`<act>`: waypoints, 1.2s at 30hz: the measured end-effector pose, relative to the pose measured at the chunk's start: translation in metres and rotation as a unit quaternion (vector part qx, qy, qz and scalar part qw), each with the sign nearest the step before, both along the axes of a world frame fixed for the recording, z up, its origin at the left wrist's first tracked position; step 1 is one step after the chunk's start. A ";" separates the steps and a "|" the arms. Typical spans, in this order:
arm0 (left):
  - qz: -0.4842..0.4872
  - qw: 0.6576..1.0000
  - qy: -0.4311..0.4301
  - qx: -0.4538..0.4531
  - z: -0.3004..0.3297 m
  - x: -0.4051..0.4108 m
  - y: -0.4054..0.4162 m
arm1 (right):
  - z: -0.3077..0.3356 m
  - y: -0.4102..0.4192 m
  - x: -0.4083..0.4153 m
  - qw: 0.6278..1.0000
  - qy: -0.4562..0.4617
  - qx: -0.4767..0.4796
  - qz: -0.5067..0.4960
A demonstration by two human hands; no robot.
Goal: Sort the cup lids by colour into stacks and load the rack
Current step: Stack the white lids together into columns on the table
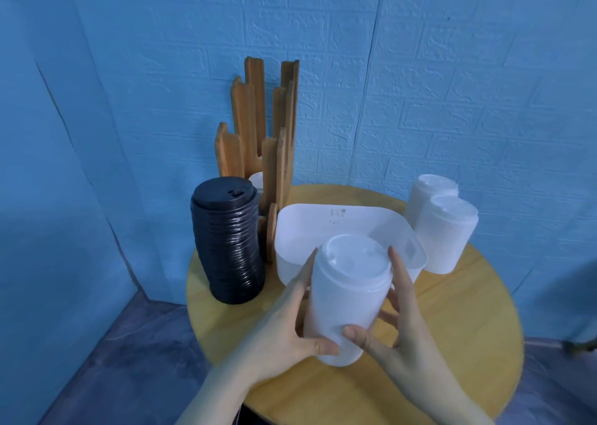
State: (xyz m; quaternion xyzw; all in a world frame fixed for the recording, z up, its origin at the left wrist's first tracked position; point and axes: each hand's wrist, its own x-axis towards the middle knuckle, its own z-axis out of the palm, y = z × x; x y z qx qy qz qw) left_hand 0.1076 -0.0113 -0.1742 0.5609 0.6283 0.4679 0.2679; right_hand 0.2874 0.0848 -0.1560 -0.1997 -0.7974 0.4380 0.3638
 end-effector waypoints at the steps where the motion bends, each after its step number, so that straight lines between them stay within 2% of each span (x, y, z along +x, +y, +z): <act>1: 0.019 1.000 -0.005 0.009 -0.005 0.003 0.002 | -0.001 0.003 0.002 1.000 -0.005 -0.003 -0.004; 6: 0.074 0.996 -0.022 0.052 -0.018 0.012 0.011 | -0.007 0.014 0.005 0.999 -0.016 -0.028 -0.004; 17: 0.079 0.993 -0.081 0.041 -0.021 -0.006 0.053 | -0.008 0.049 -0.019 0.997 -0.014 -0.081 0.007; 36: 0.126 0.988 -0.076 0.038 -0.021 -0.060 0.163 | -0.002 0.159 -0.083 0.997 -0.023 -0.068 0.024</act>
